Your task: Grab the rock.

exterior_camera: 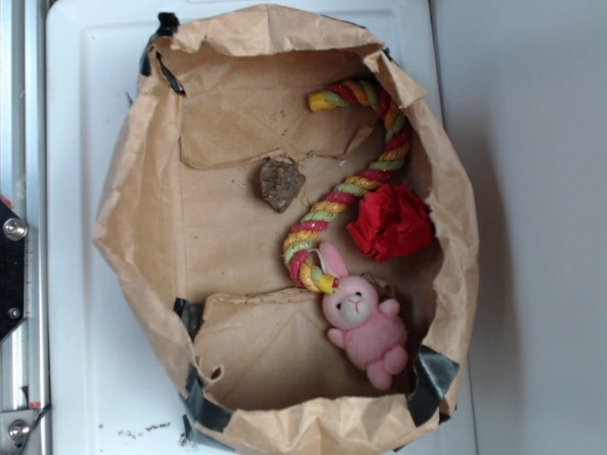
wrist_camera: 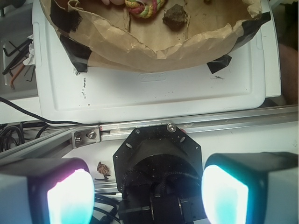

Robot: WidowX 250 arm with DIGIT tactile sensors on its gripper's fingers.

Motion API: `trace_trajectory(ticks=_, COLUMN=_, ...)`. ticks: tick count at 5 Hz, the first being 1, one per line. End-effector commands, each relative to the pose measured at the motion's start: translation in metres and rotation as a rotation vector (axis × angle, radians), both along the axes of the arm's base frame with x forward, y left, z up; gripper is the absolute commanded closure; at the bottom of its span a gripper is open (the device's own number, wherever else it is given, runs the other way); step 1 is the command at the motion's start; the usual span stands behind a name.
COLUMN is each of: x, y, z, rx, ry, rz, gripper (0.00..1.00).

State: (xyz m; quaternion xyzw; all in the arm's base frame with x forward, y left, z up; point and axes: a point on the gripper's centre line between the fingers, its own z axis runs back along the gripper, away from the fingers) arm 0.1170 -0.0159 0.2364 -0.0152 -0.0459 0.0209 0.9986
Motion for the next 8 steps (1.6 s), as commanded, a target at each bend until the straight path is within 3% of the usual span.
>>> trace_trajectory(ticks=1, x=0.0, y=0.0, z=0.0, rx=0.0, ry=0.0, rz=0.0, gripper=0.0)
trace_trajectory(ticks=3, x=0.092, y=0.001, z=-0.006, rx=0.032, ry=-0.029, rz=-0.034, gripper=0.0)
trace_trajectory(ticks=5, x=0.133, y=0.006, z=-0.016, rx=0.089, ry=-0.126, rz=-0.304, gripper=0.0)
trace_trajectory(ticks=6, x=0.15, y=0.018, z=-0.027, rx=0.091, ry=-0.161, rz=-0.422, gripper=0.0)
trace_trajectory(ticks=8, x=0.179, y=0.039, z=-0.069, rx=0.172, ry=-0.182, rz=-0.555, gripper=0.0)
